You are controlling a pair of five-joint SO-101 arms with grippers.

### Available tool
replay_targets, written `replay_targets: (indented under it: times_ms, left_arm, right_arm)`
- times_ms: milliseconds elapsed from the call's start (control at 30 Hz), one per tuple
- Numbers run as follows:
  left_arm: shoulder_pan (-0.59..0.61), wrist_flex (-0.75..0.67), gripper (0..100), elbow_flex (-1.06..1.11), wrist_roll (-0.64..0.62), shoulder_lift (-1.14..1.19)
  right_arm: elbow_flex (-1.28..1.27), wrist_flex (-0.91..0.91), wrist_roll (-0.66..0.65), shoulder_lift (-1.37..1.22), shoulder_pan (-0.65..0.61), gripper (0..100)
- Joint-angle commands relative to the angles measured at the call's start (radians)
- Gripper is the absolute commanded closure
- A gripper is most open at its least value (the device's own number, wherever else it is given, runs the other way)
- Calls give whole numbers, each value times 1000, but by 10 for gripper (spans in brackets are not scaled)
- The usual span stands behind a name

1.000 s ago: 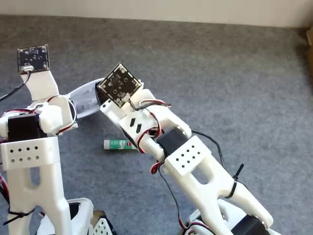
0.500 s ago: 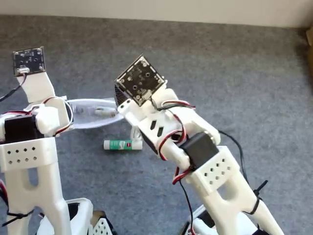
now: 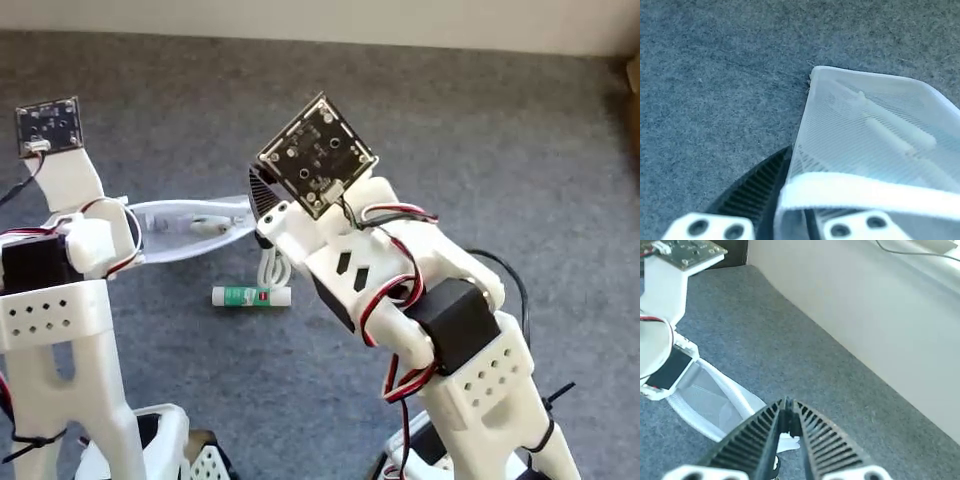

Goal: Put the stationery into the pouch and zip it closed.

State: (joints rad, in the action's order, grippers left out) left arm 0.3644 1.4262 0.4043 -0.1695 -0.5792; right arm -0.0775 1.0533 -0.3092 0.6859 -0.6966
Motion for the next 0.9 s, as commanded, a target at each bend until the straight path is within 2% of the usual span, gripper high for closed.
replay_targets:
  times_ms: [0,300,433,633,867]
  left_arm:
    - [47,-8,993,-36,-14,-1]
    - [165,-5,993,-113,-17,-1]
    - [211,-5,993,-127,-17,-1]
    - [262,-5,993,-127,-44,-2]
    - [274,-5,993,-127,-44,-2]
  right_arm:
    - [59,4,-9,24,8,990]
    - [48,153,-8,-147,13,990]
    - [-8,162,-8,-196,13,989]
    - [-97,159,-8,-217,13,989]
    - [-282,-1,-8,-217,13,988]
